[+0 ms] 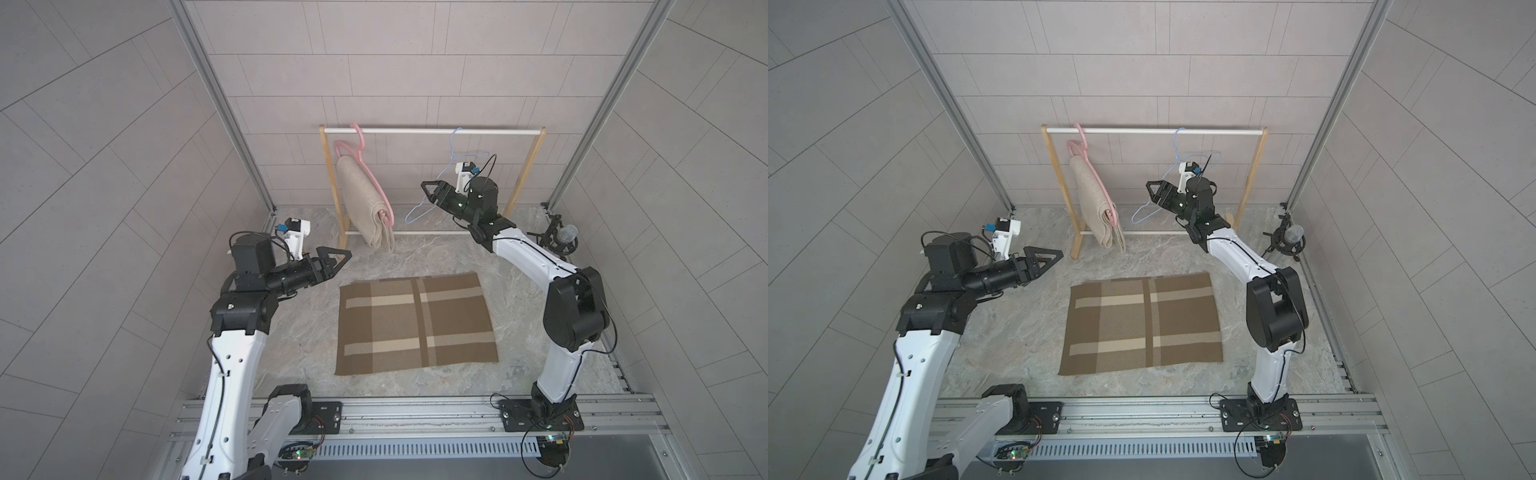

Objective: Hang the scarf on the hanger
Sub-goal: Pick up the hanger from the clothesline.

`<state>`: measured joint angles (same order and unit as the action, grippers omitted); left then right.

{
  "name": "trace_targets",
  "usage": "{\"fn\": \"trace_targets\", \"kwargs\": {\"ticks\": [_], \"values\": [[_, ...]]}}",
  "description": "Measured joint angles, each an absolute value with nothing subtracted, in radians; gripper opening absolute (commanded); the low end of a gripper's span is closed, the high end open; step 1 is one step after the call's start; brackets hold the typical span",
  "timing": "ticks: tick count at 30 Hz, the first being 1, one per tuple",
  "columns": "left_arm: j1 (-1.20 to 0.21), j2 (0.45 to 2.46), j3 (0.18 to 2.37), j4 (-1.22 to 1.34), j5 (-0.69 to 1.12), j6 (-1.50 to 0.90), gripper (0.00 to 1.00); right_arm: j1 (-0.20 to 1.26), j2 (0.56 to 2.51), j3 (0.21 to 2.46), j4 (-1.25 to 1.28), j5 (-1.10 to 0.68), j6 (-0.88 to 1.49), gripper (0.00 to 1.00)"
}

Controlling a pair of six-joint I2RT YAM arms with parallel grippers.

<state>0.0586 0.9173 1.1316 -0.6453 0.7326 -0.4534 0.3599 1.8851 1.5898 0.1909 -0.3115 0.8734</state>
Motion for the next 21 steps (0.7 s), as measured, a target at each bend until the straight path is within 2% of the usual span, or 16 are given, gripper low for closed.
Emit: {"fn": "trace_targets", "kwargs": {"ticks": [4,10,21], "values": [[0.059,0.926,1.132,-0.646,0.734,-0.452,0.74,0.360,1.926,1.623,0.191,-0.331,0.871,0.26],[0.059,0.937,1.132,-0.654,0.735,-0.451,0.74,0.360,1.909,1.633,0.166,-0.341,0.808,0.01],[0.049,0.952,1.159,-0.664,0.735,-0.459,0.74,0.373,1.757,1.568,0.066,-0.342,0.649,0.00]]}}
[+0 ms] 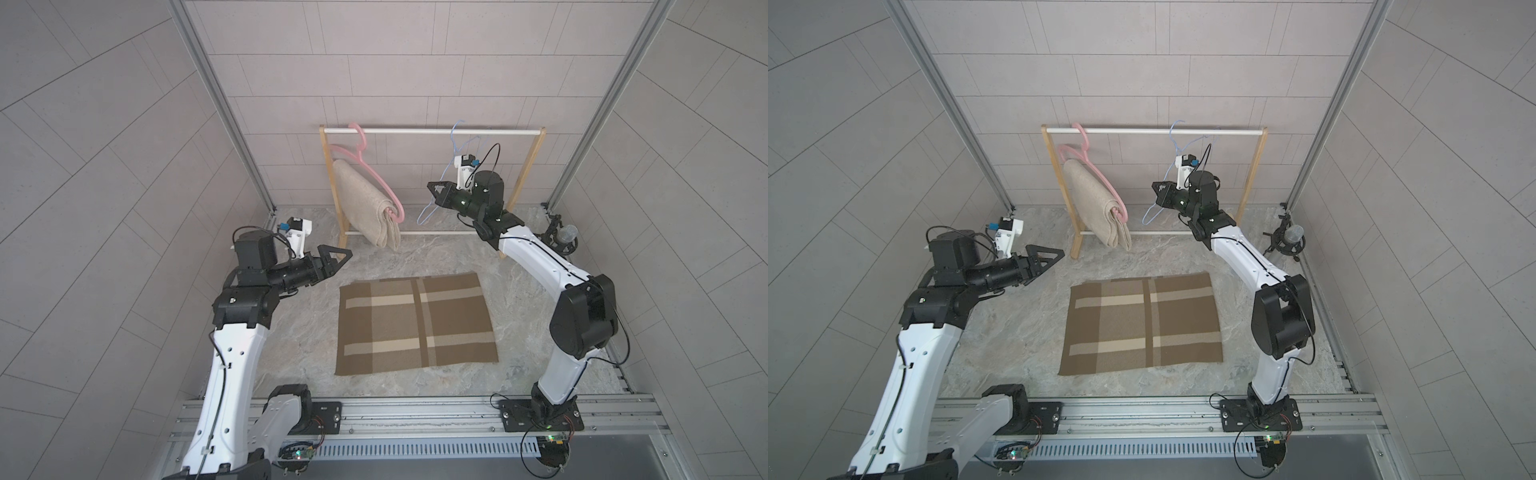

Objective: Hang the scarf on the hanger
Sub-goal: Pick up the hanger from the clothesline.

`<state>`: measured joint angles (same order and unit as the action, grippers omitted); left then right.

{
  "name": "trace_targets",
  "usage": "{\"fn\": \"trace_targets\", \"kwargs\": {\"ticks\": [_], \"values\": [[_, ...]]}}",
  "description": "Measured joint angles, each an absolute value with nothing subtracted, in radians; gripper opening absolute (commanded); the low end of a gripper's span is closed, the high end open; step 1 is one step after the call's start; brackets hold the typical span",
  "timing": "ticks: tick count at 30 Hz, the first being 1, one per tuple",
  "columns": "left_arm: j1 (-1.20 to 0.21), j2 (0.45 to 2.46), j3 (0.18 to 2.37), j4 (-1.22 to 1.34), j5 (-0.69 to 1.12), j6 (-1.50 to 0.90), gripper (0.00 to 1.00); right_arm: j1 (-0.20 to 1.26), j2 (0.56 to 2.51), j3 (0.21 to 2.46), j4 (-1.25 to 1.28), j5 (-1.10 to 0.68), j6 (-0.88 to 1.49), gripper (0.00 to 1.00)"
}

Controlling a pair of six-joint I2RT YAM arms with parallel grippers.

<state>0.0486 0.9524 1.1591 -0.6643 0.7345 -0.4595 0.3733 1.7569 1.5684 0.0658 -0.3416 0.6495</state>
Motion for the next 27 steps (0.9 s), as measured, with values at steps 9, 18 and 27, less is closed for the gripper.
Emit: {"fn": "trace_targets", "kwargs": {"ticks": [9,18,27], "values": [[-0.224,1.018,1.349,-0.685,0.604,-0.463,0.74,0.467,1.534,1.240,-0.020,-0.266,0.533,0.00],[-0.542,1.236,1.576,-0.687,0.382,-0.438,0.71,0.616,1.176,0.920,-0.207,-0.089,0.470,0.00],[-0.704,1.494,1.763,-0.682,0.256,-0.403,0.64,0.738,0.977,0.812,-0.355,0.044,0.495,0.00]]}}
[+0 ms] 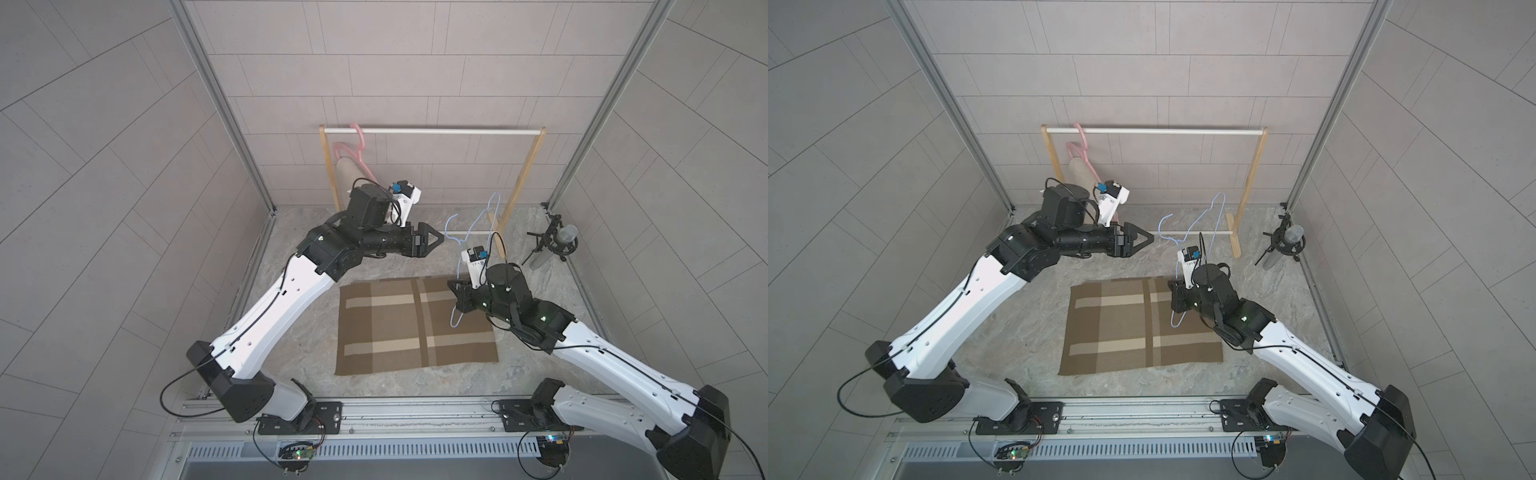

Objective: Hang the scarf on the hanger
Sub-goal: Pick up the hanger from the clothesline.

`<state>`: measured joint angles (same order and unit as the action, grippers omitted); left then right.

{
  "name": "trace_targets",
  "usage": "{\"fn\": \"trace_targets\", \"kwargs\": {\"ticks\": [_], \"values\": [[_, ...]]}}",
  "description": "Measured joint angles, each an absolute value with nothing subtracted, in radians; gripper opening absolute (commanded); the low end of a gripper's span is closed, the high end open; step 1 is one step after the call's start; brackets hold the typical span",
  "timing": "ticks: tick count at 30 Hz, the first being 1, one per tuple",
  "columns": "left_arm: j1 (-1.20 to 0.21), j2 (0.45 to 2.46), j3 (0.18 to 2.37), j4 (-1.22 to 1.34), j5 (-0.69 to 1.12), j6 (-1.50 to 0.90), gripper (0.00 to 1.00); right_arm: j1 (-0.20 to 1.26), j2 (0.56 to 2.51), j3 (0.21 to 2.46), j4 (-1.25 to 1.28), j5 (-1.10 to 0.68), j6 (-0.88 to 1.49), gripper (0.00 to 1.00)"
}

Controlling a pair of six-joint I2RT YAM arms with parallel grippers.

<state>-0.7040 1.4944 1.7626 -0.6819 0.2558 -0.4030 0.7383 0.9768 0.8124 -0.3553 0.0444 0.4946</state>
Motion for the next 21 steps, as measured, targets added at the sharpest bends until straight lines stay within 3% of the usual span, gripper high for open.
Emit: {"fn": "trace_targets", "kwargs": {"ticks": [2,11,12,15,18,21], "values": [[-0.729,1.536,1.793,-0.681,0.244,-0.397,0.57,0.761,0.968,0.809,-0.379,0.067,0.501,0.00],[-0.770,1.599,1.815,-0.684,0.193,-0.377,0.04,0.806,0.953,0.798,-0.427,0.123,0.524,0.02],[-0.770,1.597,1.815,-0.685,0.183,-0.373,0.00,0.806,0.951,0.798,-0.431,0.128,0.525,0.05],[-0.770,1.587,1.801,-0.687,0.153,-0.371,0.00,0.806,0.939,0.798,-0.436,0.136,0.526,0.20],[-0.770,1.552,1.750,-0.683,0.121,-0.374,0.00,0.806,0.922,0.798,-0.459,0.139,0.522,0.38],[-0.768,1.507,1.690,-0.681,0.084,-0.376,0.00,0.806,0.888,0.798,-0.491,0.127,0.505,0.63]]}}
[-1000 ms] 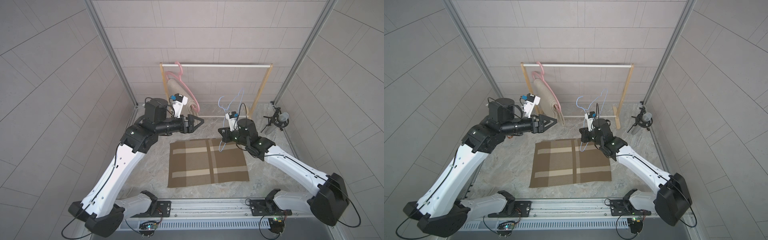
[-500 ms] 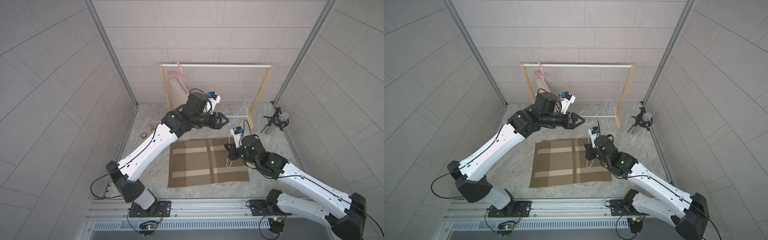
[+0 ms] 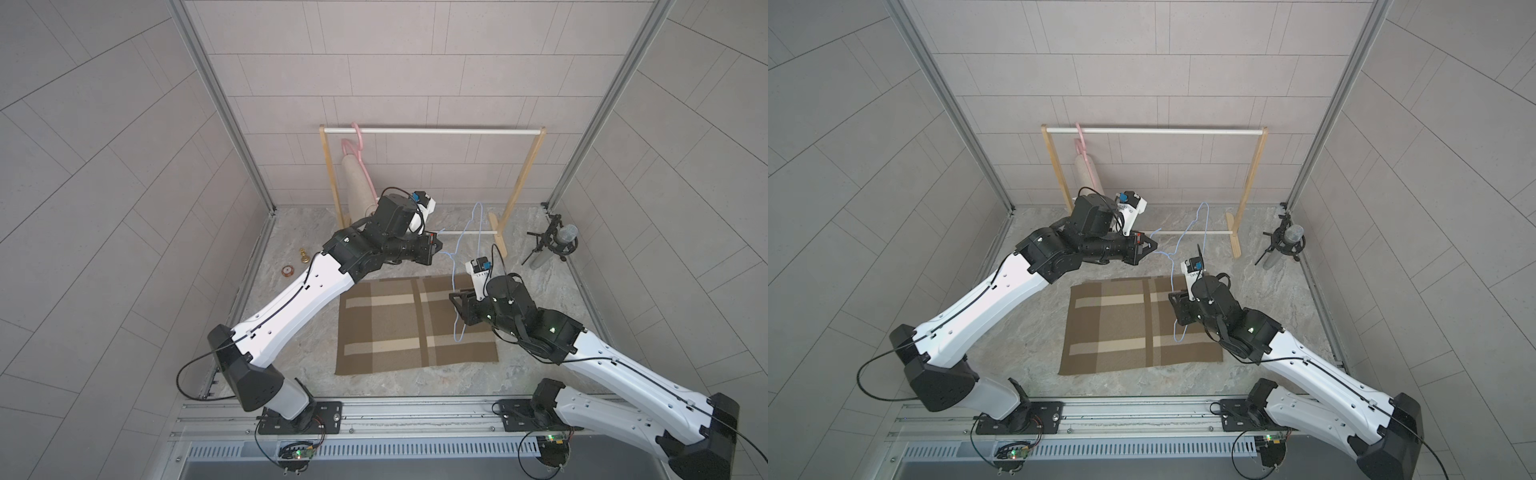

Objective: Hang the scarf on the hanger
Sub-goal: Pick up the hanger from the clothesline, then hang the scarf on the hanger.

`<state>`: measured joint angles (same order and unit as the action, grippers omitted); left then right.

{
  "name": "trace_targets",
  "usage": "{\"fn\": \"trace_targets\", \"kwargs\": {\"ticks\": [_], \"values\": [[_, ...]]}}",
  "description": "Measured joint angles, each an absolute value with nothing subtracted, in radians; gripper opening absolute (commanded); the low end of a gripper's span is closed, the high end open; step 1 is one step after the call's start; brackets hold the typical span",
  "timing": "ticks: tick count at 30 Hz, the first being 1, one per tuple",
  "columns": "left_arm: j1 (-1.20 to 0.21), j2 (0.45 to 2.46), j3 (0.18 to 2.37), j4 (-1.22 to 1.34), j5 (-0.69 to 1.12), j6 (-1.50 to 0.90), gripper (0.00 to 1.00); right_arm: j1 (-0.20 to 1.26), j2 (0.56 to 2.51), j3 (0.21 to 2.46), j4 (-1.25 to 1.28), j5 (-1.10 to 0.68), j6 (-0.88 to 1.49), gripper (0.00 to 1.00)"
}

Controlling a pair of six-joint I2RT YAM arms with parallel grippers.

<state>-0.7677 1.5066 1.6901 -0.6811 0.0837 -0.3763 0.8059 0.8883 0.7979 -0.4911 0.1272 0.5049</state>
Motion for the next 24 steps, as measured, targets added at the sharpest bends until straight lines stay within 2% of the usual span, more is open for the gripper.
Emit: {"fn": "trace_targets", "kwargs": {"ticks": [3,8,12,17,21,24], "values": [[-0.758,1.449,1.622,-0.674,0.050,-0.385,0.00,0.804,0.837,0.798,-0.533,0.098,0.476,0.81],[-0.719,1.339,1.483,-0.645,0.006,-0.422,0.00,0.762,0.739,0.824,-0.635,-0.014,0.446,1.00],[-0.691,1.264,1.376,-0.643,-0.011,-0.452,0.00,0.637,0.710,0.885,-0.723,-0.131,0.440,1.00],[-0.654,1.158,1.223,-0.662,-0.022,-0.498,0.00,0.327,0.729,0.900,-0.795,-0.337,0.426,1.00],[-0.609,1.054,1.093,-0.688,-0.027,-0.536,0.00,0.093,0.818,0.845,-0.821,-0.470,0.410,0.97],[-0.574,0.996,1.032,-0.711,-0.027,-0.556,0.00,0.006,0.919,0.795,-0.836,-0.500,0.400,0.96]]}}
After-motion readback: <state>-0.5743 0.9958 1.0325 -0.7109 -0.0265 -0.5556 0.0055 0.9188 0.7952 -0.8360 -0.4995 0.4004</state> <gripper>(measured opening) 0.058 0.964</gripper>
